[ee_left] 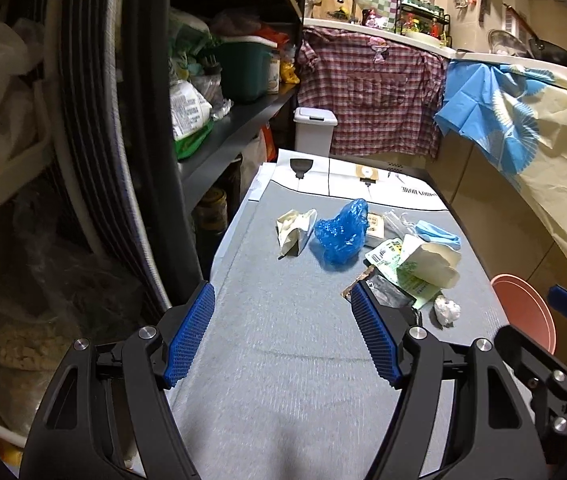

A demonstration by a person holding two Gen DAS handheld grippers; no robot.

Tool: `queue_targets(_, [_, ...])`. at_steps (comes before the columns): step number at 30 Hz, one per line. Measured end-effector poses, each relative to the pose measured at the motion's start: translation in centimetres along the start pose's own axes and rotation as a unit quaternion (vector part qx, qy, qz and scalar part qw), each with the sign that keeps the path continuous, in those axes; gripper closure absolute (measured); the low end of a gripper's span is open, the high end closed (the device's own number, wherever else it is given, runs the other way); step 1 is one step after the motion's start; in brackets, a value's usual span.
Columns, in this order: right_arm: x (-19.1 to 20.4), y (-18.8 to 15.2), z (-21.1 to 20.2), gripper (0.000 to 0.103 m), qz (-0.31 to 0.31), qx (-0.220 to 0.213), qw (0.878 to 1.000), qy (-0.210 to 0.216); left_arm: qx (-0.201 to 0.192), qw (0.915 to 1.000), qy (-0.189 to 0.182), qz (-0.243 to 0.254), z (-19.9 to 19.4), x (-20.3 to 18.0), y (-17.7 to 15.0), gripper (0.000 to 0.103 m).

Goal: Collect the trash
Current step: 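Move both open tools back over the table items, then grasp the white paper bag with green print with the right tool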

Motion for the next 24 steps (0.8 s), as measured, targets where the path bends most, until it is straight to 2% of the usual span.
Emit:
queue_targets(14, [-5.4, -0.9, 8.2, 0.005, 0.040, 0.033, 0.997, -0.049, 0.019, 0.9997, -0.005, 0.013, 8.0, -2.1, 0.1, 0.034])
queue_targets(24, [-8.2, 0.0, 13.5, 0.005, 0.045, 0.048, 0.995, -0.068, 0.037, 0.9992, -0.013, 0.008, 12.9, -3.1, 1.0, 0.034])
Point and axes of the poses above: each gripper's, at about its wrist camera, not at the fingertips, and z roughly the way its jaws point, x to its left, y to its top, the point moved 4 cm from there along z, roughly the way its jaws point, and after that the axes turned 7 degrees about -z, right-handed, at the moved point
